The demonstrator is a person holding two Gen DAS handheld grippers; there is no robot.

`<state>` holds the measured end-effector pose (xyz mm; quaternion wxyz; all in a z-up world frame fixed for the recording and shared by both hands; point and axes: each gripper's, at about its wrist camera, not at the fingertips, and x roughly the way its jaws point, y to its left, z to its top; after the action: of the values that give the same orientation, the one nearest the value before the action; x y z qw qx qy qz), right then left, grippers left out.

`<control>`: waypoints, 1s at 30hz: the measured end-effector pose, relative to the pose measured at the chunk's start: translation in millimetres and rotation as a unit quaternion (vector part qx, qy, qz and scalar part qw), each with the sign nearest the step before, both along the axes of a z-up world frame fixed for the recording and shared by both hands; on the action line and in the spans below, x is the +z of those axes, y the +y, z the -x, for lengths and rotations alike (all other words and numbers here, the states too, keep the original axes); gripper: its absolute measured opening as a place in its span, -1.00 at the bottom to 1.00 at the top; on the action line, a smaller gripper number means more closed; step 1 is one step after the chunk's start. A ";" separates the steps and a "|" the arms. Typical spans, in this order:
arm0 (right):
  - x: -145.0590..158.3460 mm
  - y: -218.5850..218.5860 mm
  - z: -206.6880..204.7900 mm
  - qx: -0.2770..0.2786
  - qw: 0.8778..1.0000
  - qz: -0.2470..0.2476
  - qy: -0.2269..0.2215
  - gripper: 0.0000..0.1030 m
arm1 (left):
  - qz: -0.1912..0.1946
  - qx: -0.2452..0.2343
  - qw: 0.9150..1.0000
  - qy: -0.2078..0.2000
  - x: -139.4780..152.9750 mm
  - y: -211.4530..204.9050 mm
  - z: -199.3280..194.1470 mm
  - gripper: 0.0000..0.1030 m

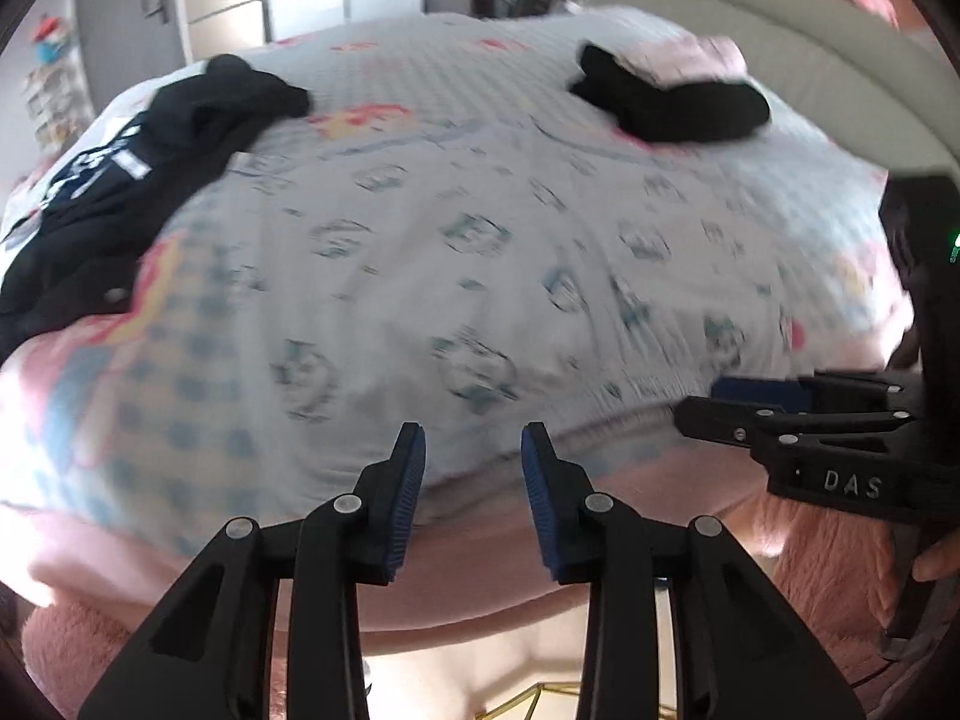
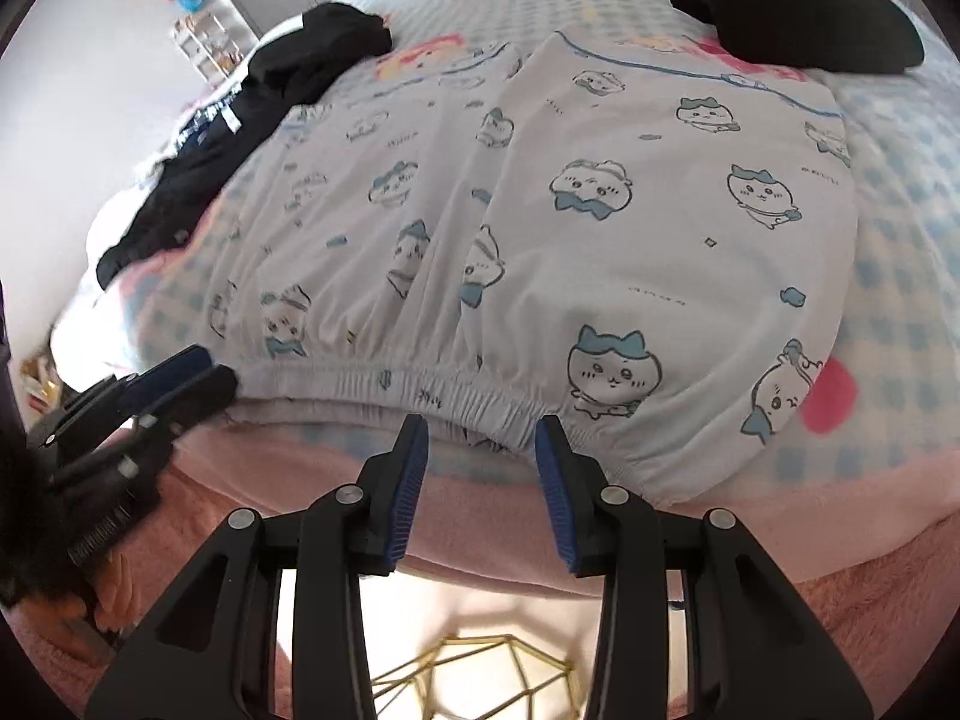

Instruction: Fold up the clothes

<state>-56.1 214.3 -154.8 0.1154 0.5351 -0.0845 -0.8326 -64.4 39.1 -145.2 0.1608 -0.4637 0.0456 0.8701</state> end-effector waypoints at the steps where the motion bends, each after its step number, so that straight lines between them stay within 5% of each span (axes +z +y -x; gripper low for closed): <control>1: -1.1 -2.0 -1.8 0.002 1.000 -0.002 0.000 -0.26 | 0.007 -0.004 1.000 -0.003 -3.3 1.5 -0.3 -0.33; 8: -14.3 -2.0 3.4 0.015 0.999 -0.024 -0.017 -0.27 | 0.040 -0.021 0.999 -0.025 -19.7 9.0 2.2 -0.27; 19: -10.1 -3.1 1.9 0.001 1.000 -0.028 0.010 -0.26 | 0.080 -0.019 0.997 0.005 -23.1 14.6 9.2 -0.23; 30: -13.2 -13.0 8.5 0.025 0.997 -0.064 0.021 -0.27 | 0.058 -0.007 0.998 0.003 -28.0 0.9 7.9 -0.16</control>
<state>-64.6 201.2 -168.0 0.1034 0.5256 -0.0148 -0.8443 -72.4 40.0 -173.2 0.1396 -0.4696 0.1001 0.8660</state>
